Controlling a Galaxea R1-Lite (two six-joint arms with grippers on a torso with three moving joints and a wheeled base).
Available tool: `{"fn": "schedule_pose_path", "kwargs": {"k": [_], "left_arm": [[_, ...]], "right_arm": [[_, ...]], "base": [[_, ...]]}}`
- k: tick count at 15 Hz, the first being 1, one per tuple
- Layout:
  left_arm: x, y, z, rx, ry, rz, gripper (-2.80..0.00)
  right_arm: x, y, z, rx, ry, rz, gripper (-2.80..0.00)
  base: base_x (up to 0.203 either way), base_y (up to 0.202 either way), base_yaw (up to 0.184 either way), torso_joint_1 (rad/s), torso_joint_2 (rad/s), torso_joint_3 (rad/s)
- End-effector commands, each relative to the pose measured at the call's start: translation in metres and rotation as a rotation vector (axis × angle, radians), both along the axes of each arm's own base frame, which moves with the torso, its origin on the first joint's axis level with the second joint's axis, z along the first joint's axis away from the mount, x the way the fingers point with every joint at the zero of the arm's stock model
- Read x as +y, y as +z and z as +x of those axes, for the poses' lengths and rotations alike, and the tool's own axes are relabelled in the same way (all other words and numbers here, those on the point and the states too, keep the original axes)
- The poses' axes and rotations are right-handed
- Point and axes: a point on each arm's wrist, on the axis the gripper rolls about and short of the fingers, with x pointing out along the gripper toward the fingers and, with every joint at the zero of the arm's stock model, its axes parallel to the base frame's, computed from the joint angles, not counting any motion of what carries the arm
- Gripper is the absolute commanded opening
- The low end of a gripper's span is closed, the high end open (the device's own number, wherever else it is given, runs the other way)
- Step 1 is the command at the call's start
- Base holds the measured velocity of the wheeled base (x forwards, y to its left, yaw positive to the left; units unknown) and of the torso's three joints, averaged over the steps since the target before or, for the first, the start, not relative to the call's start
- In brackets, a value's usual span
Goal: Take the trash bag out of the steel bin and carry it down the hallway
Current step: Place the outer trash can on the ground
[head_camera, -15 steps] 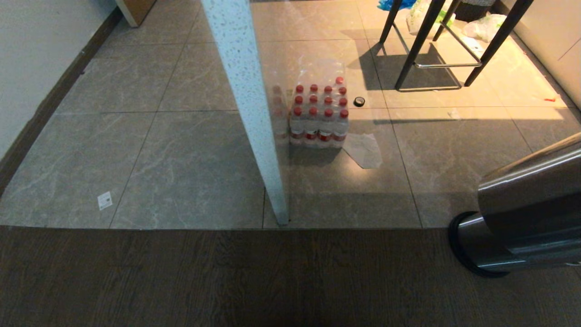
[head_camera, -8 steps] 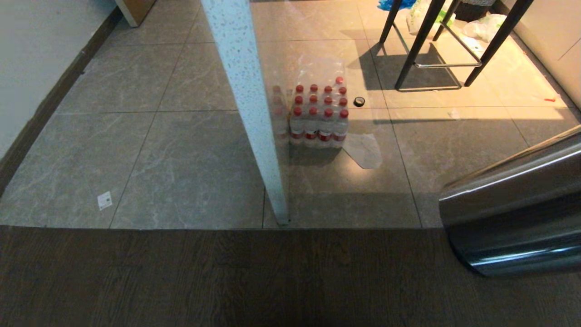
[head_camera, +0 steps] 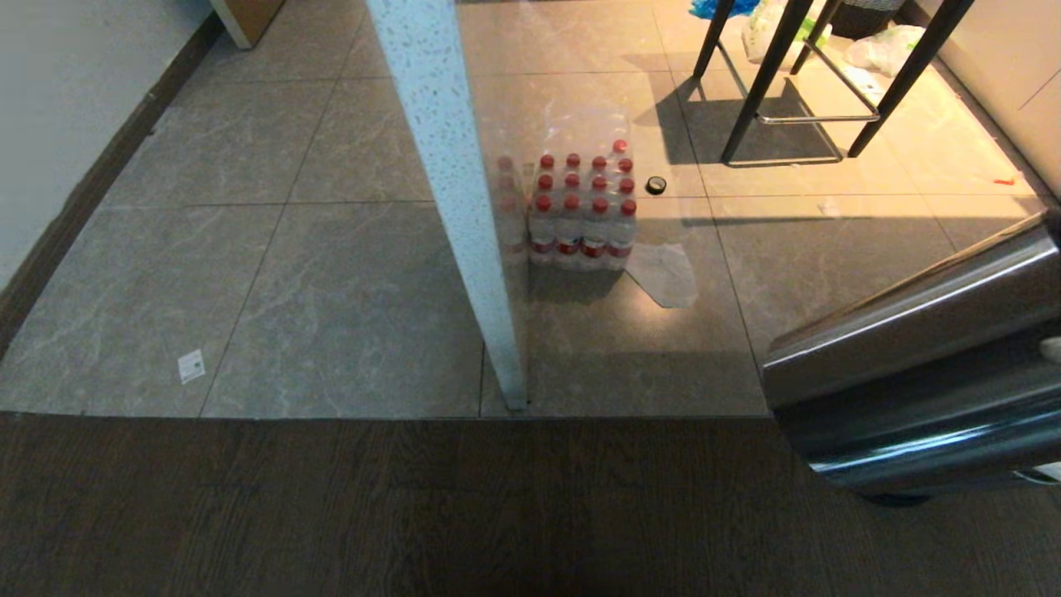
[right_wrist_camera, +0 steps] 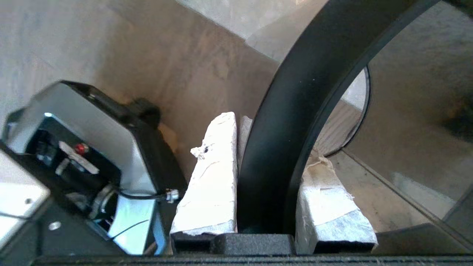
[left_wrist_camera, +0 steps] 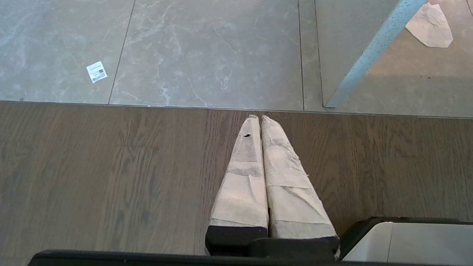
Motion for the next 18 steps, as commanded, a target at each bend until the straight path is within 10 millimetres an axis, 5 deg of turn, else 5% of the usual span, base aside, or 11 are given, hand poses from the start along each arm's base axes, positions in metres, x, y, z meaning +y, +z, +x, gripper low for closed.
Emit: {"fn": "schedule_pose_path", "kwargs": {"k": [1,9,18], "left_arm": [[0.000,0.000,0.000,0.000,0.000,0.000,-2.80],[0.000,0.000,0.000,0.000,0.000,0.000,-2.80],[0.000,0.000,0.000,0.000,0.000,0.000,-2.80]], "right_arm": [[0.003,-0.022,0.035,0.002,-0.017,-0.007,-2.80],[0.048,-0.079,0.148,-0.006,-0.039,-0.002,-2.80],[0.041,-0.129,0.244,-0.096,-0.012,-0.029,-2.80]], "base": [[0.000,0.000,0.000,0.000,0.00,0.000],[0.000,0.000,0.000,0.000,0.00,0.000],[0.000,0.000,0.000,0.000,0.00,0.000]]}}
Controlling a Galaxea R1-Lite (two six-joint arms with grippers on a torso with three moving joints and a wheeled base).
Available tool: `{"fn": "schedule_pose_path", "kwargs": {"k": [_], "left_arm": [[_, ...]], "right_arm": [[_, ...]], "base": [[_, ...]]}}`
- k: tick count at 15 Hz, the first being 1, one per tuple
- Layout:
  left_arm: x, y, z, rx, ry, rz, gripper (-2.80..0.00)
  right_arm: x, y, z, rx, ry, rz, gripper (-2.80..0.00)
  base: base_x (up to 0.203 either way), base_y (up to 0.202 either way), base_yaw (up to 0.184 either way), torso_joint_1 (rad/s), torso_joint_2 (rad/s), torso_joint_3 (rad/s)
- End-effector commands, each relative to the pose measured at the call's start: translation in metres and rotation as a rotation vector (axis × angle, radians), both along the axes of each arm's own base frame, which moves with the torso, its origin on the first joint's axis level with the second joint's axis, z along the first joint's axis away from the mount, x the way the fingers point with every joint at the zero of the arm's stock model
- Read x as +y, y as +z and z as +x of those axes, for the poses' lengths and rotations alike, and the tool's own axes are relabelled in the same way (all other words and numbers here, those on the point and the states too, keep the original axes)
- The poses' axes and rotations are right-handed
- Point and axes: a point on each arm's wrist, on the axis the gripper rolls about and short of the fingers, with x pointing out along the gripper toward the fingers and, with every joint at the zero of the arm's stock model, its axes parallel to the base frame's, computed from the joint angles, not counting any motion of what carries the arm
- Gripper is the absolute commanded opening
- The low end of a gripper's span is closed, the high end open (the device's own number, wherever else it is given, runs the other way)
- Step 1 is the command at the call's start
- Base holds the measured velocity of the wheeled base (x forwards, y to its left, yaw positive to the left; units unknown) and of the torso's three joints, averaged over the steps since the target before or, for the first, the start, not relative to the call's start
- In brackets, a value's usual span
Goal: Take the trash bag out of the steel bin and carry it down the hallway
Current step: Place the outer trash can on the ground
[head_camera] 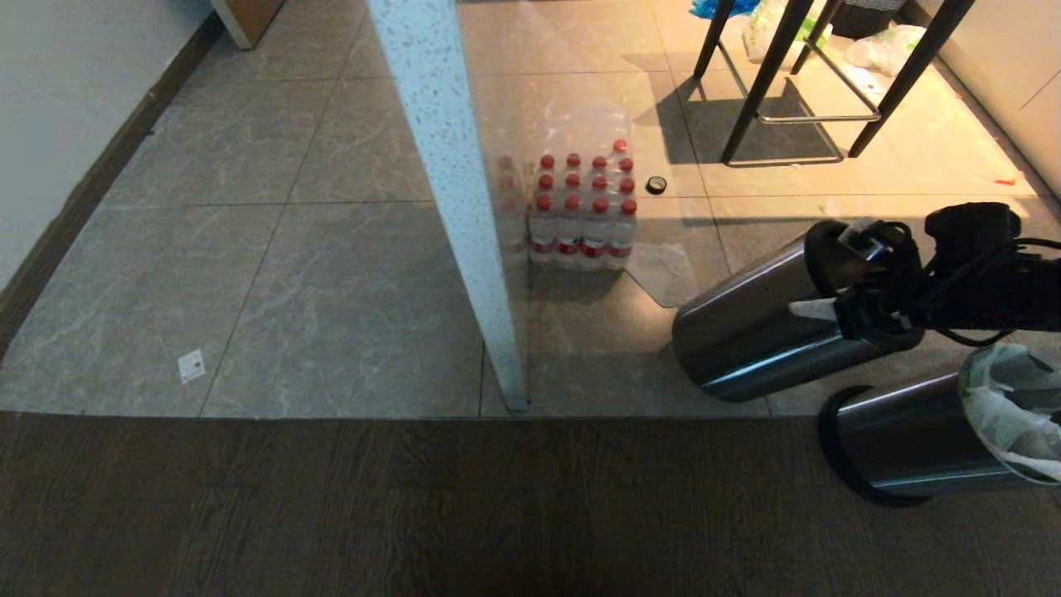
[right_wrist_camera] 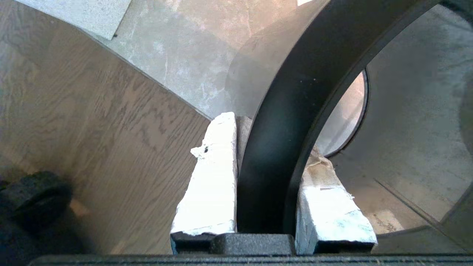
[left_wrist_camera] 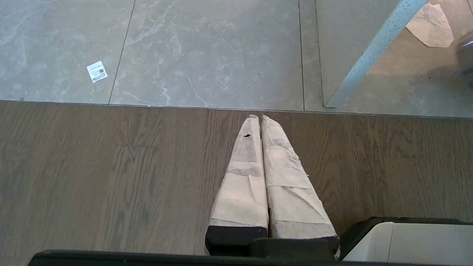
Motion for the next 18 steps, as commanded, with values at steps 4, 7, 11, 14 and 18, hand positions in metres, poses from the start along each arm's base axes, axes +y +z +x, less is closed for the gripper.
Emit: {"fn": "schedule_pose_path", "kwargs": {"k": [4,7,11,14,18], "left_arm": [[0.000,0.000,0.000,0.000,0.000,0.000,-2.80],[0.000,0.000,0.000,0.000,0.000,0.000,-2.80],[0.000,0.000,0.000,0.000,0.000,0.000,-2.80],[0.000,0.000,0.000,0.000,0.000,0.000,-2.80],[0.000,0.000,0.000,0.000,0.000,0.000,-2.80]], "right_arm": [[0.000,-0.032,0.043,0.007,0.028,0.001,-2.80],[0.001,-0.035,0.049,0.001,0.032,0.000,-2.80],[0.002,-0.042,0.051,0.016,0.039,-0.003,-2.80],[0.003,-0.049,0.052,0.036,0.040,0.000,-2.80],[0.004,-0.053,0.052,0.064,0.028,0.006,0.00]], "base": [[0.000,0.000,0.000,0.000,0.00,0.000],[0.000,0.000,0.000,0.000,0.00,0.000],[0.000,0.000,0.000,0.000,0.00,0.000],[0.000,0.000,0.000,0.000,0.00,0.000],[0.000,0.000,0.000,0.000,0.00,0.000]]}}
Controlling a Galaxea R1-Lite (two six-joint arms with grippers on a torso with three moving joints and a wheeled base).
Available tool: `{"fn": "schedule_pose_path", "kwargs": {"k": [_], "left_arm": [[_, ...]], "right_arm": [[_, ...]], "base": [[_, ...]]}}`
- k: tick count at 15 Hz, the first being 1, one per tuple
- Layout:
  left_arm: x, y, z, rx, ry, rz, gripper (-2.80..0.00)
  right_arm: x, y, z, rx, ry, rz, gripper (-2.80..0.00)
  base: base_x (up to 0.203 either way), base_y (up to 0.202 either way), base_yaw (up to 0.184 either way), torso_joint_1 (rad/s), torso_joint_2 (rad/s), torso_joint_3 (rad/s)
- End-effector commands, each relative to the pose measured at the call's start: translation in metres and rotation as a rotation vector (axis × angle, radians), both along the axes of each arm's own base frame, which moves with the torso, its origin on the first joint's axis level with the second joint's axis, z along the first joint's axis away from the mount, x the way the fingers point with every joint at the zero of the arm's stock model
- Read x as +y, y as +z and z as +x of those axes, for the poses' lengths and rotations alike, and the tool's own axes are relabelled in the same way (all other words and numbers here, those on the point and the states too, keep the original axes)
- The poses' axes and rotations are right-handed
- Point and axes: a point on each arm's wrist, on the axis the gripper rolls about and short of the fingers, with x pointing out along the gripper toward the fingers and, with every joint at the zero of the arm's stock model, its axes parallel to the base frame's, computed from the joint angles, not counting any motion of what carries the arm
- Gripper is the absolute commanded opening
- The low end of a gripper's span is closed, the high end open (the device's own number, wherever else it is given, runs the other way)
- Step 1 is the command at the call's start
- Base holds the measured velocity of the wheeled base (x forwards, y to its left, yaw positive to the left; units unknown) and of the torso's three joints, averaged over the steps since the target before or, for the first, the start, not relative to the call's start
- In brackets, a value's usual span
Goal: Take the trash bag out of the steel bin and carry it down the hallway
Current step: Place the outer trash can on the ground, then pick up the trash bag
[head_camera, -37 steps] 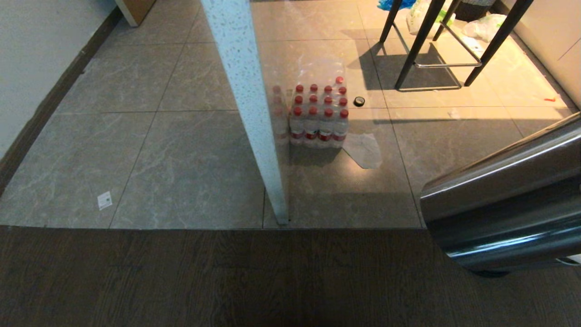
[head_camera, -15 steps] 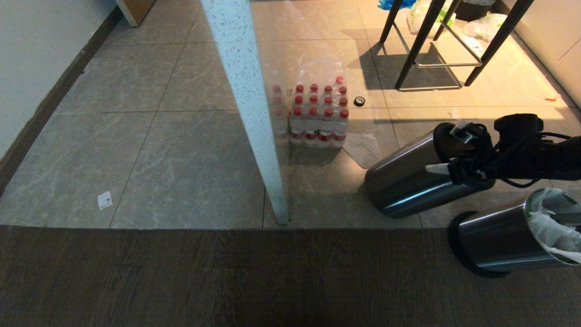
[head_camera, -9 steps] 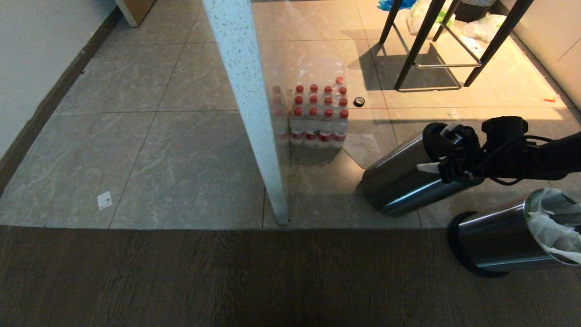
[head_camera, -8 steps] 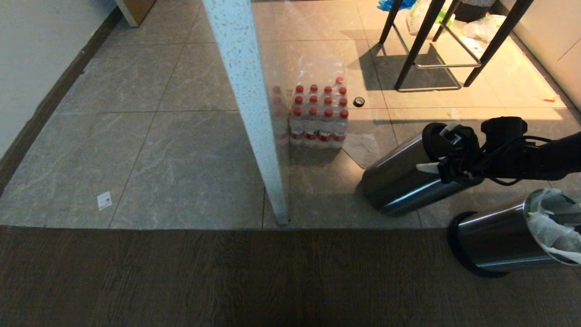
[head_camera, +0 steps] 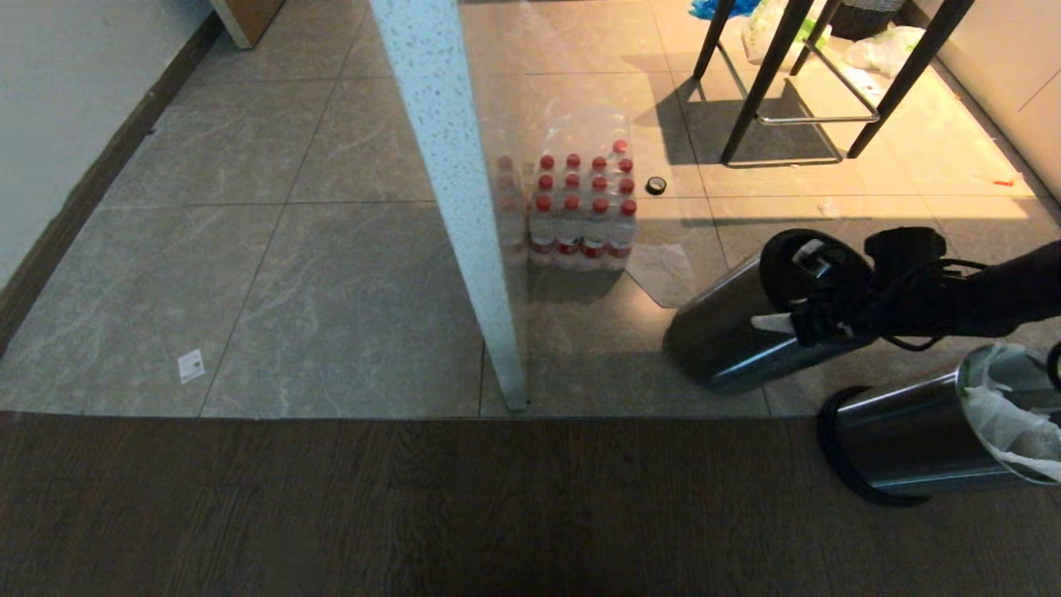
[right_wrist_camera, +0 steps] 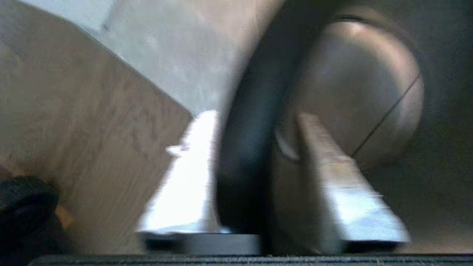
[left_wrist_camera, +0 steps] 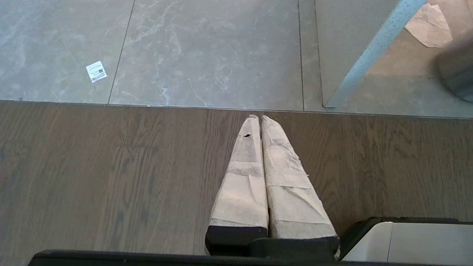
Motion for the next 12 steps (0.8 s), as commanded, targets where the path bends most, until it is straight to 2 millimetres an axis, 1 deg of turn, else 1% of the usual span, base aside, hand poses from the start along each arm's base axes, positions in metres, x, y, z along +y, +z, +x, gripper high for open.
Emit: {"fn": "schedule_pose_path", "kwargs": {"k": [1,3,5,7,8,9,10,12], "left_arm": [[0.000,0.000,0.000,-0.001,0.000,0.000,-2.80],[0.000,0.000,0.000,-0.001,0.000,0.000,-2.80],[0.000,0.000,0.000,-0.001,0.000,0.000,-2.80],[0.000,0.000,0.000,-0.001,0.000,0.000,-2.80],[0.000,0.000,0.000,-0.001,0.000,0.000,-2.80],[0.000,0.000,0.000,-0.001,0.000,0.000,-2.80],[0.000,0.000,0.000,-0.001,0.000,0.000,-2.80],[0.000,0.000,0.000,-0.001,0.000,0.000,-2.80]], "right_arm": [[0.000,0.000,0.001,0.000,0.007,0.004,0.00],[0.000,0.015,0.000,-0.035,0.005,0.000,0.00],[0.000,0.032,-0.005,-0.063,-0.002,0.003,0.00],[-0.003,0.064,-0.024,-0.094,-0.024,0.013,0.00],[-0.006,0.078,-0.036,-0.094,-0.044,0.024,0.00],[-0.012,0.086,-0.051,-0.081,-0.068,0.032,0.00],[-0.019,0.088,-0.067,-0.053,-0.093,0.038,-2.80],[-0.031,0.090,-0.098,-0.012,-0.153,0.042,-2.80]], "base": [[0.000,0.000,0.000,0.000,0.00,0.000],[0.000,0.000,0.000,0.000,0.00,0.000],[0.000,0.000,0.000,0.000,0.00,0.000],[0.000,0.000,0.000,0.000,0.00,0.000],[0.000,0.000,0.000,0.000,0.00,0.000],[0.000,0.000,0.000,0.000,0.00,0.000],[0.000,0.000,0.000,0.000,0.00,0.000],[0.000,0.000,0.000,0.000,0.00,0.000]]}}
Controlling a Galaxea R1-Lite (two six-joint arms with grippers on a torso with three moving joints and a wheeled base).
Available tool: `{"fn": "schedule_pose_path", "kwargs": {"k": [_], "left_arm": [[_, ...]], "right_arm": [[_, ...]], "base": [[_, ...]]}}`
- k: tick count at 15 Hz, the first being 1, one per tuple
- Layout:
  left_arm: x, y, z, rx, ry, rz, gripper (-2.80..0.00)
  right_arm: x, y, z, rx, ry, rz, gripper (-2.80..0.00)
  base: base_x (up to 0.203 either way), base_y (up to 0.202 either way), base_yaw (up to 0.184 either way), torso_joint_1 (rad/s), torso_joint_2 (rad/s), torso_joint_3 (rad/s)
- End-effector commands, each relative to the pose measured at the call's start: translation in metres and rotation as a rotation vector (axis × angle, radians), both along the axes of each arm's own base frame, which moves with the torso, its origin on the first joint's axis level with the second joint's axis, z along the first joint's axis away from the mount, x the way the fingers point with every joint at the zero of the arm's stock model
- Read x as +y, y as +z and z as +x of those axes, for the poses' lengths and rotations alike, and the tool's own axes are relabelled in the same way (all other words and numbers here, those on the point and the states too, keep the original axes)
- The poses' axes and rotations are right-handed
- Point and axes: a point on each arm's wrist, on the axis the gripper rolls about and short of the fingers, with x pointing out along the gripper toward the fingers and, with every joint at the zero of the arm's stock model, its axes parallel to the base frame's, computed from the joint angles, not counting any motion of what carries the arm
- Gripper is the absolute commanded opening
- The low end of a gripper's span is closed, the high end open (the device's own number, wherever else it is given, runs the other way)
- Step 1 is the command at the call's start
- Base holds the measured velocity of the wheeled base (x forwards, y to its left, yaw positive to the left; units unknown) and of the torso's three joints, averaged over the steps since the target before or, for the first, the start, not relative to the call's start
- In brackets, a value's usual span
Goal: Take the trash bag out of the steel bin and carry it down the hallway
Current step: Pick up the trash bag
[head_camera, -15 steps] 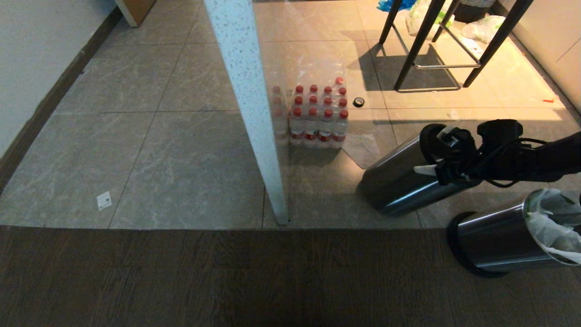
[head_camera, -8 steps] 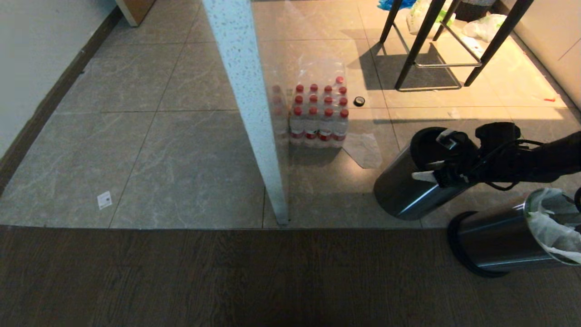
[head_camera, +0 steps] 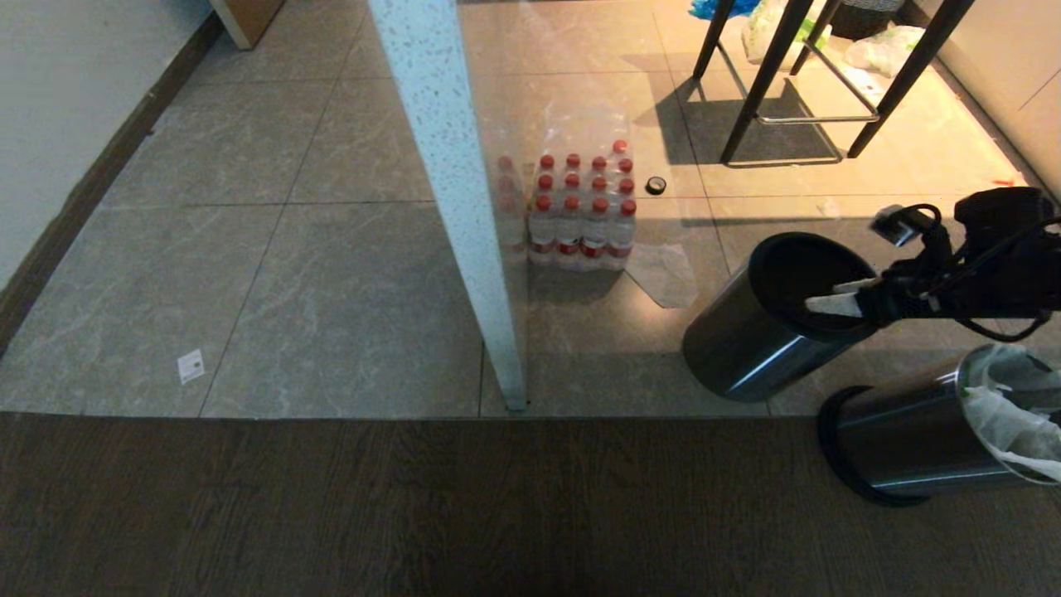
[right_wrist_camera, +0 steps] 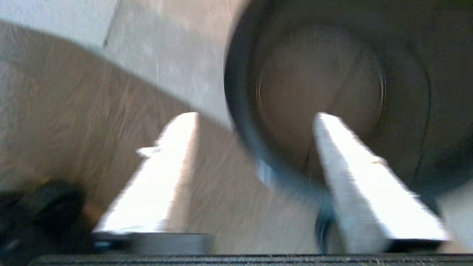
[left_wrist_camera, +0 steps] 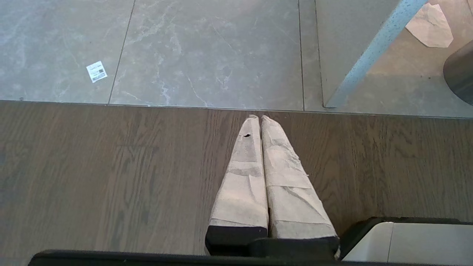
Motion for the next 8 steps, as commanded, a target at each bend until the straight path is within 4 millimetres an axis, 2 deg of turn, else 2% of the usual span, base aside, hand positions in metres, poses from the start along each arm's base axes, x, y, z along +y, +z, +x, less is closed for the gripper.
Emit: {"fn": "schedule_pose_path", "kwargs": {"k": [1,5,8], "left_arm": [[0.000,0.000,0.000,0.000,0.000,0.000,-2.80],[0.000,0.000,0.000,0.000,0.000,0.000,-2.80],[0.000,0.000,0.000,0.000,0.000,0.000,-2.80]], "right_arm": [[-0.013,0.024,-0.047,-0.026,-0.070,-0.010,-2.80],[-0.057,0.019,-0.112,0.013,-0.254,-0.022,-2.80],[-0.093,0.002,-0.163,0.076,-0.437,-0.002,-2.80]], "base": [[0.000,0.000,0.000,0.000,0.00,0.000],[0.000,0.000,0.000,0.000,0.00,0.000],[0.000,0.000,0.000,0.000,0.00,0.000]]}}
